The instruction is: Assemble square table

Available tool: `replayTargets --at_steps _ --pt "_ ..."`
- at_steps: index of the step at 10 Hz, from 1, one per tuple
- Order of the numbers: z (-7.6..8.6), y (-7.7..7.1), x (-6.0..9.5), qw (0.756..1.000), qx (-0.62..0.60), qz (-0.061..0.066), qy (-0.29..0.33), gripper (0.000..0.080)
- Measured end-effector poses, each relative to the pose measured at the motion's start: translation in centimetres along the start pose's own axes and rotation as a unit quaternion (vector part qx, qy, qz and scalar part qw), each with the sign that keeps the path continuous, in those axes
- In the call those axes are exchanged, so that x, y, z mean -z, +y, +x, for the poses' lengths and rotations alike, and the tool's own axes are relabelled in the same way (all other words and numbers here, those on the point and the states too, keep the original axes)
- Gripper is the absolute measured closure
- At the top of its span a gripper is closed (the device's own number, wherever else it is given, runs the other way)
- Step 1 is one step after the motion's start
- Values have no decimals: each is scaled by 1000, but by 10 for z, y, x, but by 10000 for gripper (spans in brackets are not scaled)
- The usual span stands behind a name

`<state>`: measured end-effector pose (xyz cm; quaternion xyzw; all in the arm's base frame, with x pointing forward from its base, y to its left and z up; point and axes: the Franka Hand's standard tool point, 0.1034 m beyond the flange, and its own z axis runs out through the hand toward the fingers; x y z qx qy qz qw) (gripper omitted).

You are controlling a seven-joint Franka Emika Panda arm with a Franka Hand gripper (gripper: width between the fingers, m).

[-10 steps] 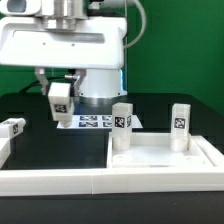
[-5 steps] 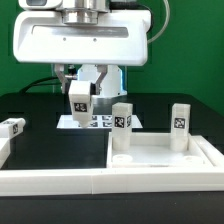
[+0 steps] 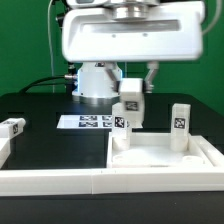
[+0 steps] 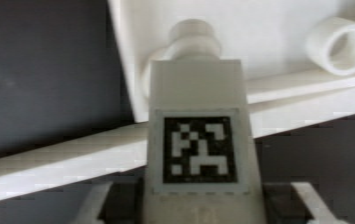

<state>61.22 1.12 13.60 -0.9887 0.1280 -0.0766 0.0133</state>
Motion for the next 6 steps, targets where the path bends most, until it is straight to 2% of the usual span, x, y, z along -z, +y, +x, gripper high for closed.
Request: replayTargets --at_steps 1,2,3,6 --pt "1 -21 1 1000 -7 3 4 508" --pt "0 -34 0 1000 -11 5 5 508" --pt "-2 -40 -3 1000 -6 5 4 508" --pt "1 -39 -4 1000 -6 6 21 507"
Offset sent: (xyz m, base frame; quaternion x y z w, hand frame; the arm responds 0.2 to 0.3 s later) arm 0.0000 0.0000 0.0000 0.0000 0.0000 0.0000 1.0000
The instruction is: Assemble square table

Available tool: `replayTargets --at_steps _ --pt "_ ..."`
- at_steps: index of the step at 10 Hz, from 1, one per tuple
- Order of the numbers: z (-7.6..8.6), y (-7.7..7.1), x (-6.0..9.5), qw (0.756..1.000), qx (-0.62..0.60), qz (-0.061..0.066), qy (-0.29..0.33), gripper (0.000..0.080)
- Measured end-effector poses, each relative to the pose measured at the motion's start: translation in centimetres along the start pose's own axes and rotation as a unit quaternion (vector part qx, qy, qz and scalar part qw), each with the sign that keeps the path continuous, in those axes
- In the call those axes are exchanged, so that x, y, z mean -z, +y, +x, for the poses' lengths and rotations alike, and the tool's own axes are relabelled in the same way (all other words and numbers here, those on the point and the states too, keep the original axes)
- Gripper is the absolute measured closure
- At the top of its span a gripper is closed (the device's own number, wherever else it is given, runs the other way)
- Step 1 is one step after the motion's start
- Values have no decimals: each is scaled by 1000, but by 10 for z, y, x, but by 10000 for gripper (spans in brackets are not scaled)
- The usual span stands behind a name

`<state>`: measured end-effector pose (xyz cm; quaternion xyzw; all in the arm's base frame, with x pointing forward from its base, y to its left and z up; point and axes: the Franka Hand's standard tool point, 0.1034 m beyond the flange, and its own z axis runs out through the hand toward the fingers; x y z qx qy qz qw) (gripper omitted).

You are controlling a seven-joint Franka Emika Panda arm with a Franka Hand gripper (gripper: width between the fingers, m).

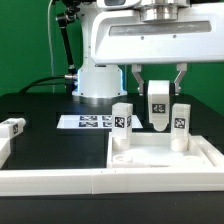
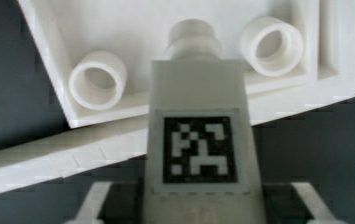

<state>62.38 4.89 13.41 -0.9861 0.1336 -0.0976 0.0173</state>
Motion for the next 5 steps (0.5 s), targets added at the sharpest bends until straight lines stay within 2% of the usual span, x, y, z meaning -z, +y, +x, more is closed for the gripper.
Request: replayTargets --at_steps 1,2,3,4,5 --pt "-2 -2 -1 1000 0 0 -2 507" --pt "1 -13 1 1000 2 7 20 508" --pt "3 -27 1 997 8 19 70 507" --pt "-3 -33 -2 998 13 19 66 507" --pt "-2 -39 -4 997 20 21 73 507"
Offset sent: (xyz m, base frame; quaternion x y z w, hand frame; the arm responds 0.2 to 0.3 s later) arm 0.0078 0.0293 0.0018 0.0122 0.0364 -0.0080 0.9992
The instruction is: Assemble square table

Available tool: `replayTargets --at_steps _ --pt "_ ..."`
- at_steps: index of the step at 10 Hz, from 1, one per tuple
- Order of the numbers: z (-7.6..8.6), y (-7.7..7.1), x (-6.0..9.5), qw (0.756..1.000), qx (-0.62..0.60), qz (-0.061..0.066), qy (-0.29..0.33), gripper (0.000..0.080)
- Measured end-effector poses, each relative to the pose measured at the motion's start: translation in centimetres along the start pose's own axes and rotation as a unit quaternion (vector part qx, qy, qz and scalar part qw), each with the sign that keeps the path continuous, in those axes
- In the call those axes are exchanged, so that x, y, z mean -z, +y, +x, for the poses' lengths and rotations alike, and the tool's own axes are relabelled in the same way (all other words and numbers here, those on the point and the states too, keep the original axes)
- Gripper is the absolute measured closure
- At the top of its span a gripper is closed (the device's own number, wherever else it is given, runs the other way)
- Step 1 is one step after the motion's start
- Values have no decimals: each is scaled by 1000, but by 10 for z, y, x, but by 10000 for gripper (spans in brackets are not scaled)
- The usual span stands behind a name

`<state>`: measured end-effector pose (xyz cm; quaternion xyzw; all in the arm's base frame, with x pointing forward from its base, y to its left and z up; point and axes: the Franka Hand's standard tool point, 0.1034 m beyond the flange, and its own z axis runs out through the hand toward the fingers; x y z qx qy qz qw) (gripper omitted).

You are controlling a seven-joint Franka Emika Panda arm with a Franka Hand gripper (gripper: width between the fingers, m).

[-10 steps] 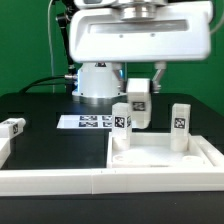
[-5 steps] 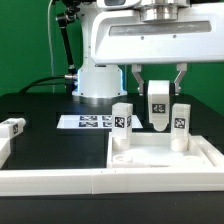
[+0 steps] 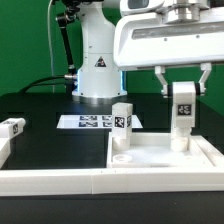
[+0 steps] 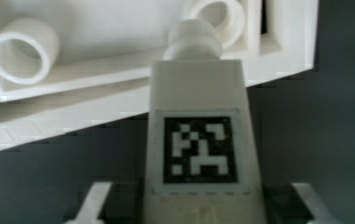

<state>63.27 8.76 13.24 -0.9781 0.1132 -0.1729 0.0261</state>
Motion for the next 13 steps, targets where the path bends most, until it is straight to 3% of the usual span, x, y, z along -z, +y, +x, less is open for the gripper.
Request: replayTargets --at_steps 5,8,13 --pt "-1 -5 -5 1000 8 2 23 507" --pt "-5 -17 -9 999 25 6 38 507" --pt "-3 -16 -13 997 37 8 72 507"
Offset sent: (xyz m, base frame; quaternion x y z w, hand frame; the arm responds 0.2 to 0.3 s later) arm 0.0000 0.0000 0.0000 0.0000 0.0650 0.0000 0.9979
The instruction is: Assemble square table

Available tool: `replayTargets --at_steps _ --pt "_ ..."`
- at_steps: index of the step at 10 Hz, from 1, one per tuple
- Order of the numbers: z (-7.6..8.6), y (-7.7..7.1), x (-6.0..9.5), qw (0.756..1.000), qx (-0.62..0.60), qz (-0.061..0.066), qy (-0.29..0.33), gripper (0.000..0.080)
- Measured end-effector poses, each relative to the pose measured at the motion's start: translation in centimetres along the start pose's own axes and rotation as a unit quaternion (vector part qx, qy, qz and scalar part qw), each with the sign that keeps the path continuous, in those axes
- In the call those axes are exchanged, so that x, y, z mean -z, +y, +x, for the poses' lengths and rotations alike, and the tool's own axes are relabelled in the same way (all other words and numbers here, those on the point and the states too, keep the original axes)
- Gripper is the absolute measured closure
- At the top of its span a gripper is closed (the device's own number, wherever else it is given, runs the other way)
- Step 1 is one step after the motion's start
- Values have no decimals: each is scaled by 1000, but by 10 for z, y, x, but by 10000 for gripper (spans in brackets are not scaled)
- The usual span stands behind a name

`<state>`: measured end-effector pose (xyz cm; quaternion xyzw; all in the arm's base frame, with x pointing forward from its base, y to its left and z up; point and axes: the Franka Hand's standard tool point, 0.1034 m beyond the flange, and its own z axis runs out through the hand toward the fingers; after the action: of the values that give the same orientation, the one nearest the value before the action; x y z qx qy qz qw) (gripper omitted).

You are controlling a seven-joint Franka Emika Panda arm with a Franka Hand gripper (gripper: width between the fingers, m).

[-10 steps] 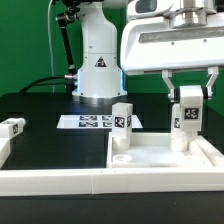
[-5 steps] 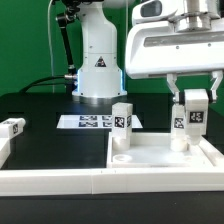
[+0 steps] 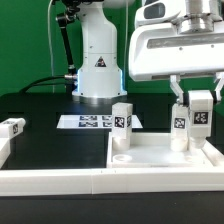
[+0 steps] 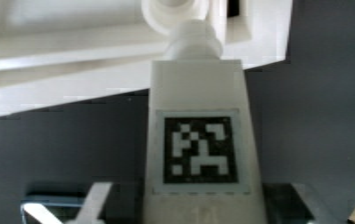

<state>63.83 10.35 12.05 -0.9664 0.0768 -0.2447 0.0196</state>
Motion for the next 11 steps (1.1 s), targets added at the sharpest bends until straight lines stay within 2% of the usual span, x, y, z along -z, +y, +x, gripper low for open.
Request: replayTargets --at_steps 7,11 --pt "4 3 -3 998 42 0 42 507" --pt "-4 0 -2 996 49 2 67 507"
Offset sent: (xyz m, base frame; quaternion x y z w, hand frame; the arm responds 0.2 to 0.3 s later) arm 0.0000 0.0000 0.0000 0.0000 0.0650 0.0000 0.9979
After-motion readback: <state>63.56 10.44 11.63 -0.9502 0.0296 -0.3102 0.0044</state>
